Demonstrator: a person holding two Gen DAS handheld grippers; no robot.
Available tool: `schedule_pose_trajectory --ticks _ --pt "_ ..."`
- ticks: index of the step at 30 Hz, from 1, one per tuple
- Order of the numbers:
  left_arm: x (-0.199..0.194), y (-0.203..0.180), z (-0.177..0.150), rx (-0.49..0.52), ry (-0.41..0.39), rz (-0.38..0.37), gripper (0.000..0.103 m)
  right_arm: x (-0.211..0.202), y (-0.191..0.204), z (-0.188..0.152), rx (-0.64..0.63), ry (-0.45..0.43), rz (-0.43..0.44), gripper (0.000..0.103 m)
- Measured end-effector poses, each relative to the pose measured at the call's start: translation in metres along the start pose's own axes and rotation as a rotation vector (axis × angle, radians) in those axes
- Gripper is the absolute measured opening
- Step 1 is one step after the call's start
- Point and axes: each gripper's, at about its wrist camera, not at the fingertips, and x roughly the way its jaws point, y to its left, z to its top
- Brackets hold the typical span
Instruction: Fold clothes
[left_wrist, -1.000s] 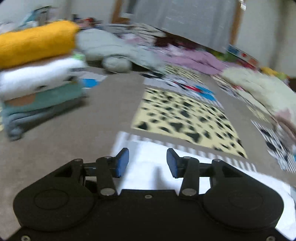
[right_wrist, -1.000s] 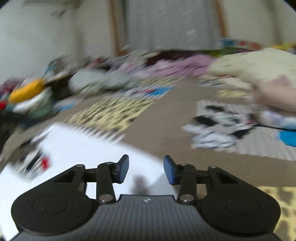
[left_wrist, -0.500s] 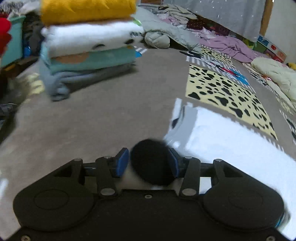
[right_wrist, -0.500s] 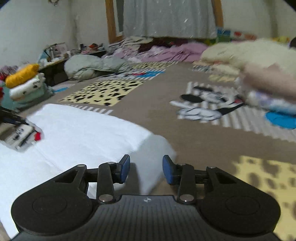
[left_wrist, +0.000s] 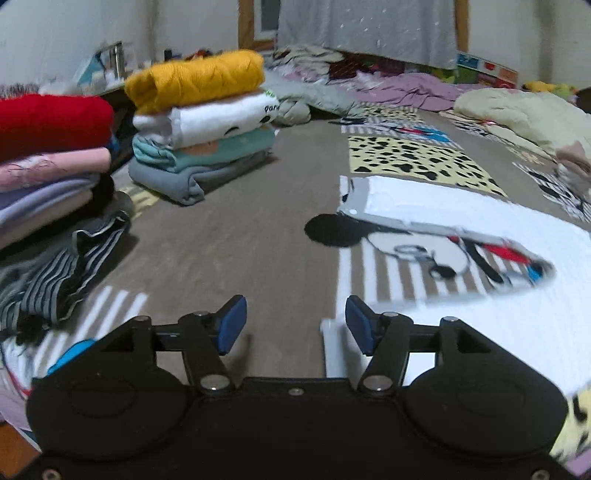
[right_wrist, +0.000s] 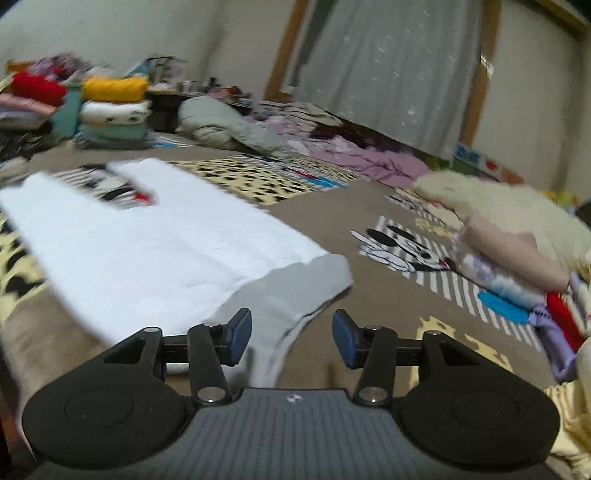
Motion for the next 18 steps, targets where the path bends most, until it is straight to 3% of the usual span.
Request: schedule_pose_trajectory --ticks 6,18 --pt "-0.029 -0.003 -0.027 0.021 -0.023 -0.037 0.062 -0.021 0.039 -0.008 -0.152 0.019 0.029 0.053" --pt "-0.046 -0.027 -0.054 0.279 -0.003 -0.05 0.062 -0.032 0.064 -0.009 -0.246 0.022 0.036 0.055"
